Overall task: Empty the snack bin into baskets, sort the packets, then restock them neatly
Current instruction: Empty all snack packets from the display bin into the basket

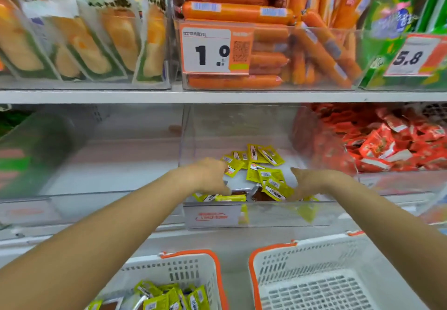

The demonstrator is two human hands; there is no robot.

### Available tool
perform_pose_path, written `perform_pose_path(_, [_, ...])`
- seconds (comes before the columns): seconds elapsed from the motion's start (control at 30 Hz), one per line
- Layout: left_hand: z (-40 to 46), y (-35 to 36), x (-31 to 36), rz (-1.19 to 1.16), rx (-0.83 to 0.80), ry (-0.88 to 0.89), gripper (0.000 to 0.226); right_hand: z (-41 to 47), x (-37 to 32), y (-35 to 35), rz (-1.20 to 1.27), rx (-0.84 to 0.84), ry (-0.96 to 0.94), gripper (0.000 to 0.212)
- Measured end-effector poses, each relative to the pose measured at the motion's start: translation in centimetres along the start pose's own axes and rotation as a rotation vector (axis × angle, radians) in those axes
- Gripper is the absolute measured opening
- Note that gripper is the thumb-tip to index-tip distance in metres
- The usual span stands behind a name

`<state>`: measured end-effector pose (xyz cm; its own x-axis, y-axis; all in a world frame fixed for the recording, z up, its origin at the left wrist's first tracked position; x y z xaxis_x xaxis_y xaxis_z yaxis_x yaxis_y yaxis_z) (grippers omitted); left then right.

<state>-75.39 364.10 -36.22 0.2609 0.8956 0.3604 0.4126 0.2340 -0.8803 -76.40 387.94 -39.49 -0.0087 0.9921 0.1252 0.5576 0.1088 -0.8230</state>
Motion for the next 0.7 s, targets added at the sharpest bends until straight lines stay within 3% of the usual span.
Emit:
perform_pose_path(0.07, [1.9,1.0,-0.1,0.169,-0.221,-0.149,0.062,1.2,0.6,0.2,0.015,-0.082,0.034,0.11])
perform_pose_path(0.17, [3.5,2.1,0.3,0.237,-0.362,-0.295,0.068,2.4,0.1,0.6,-0.101,-0.064,0.011,0.105])
perform_pose_path(0.3, [4.8,3.9,1.1,0.32,-0.312,-0.205,0.062,2.7,-2.3,1.2,-0.288,0.114,-0.126,0.05])
perform_pose_path(0.4, [5.4,4.6,0.9,0.173,-0.224,-0.109,0.056,2.1,-4.6,1.3,-0.153,0.16,-0.247,0.054])
perform_pose_path(0.53, [5.9,5.0,0.5,0.02,-0.182,-0.087,0.029,0.6,-6.3,0.6,0.004,0.108,-0.33,0.058])
perform_pose_path(0.63, [6.0,4.8,0.2,-0.082,-0.177,-0.12,0.038,0.5,-5.1,0.5,0.347,-0.032,-0.327,0.064])
perform_pose_path(0.7, [6.2,4.9,0.1,-0.111,-0.169,-0.121,0.046,0.6,-4.3,0.2,0.502,0.007,-0.319,0.072])
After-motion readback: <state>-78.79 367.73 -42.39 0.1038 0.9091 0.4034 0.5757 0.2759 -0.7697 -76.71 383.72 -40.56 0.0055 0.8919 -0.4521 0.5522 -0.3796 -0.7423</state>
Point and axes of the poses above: each hand's wrist, its own z-axis towards the middle knuckle, its own y-axis out of the palm, x = y × z, the point moved 3 cm from there along z, towards the middle knuckle, and after that the axes turned 10 degrees about -z, right-handed, at the moved point
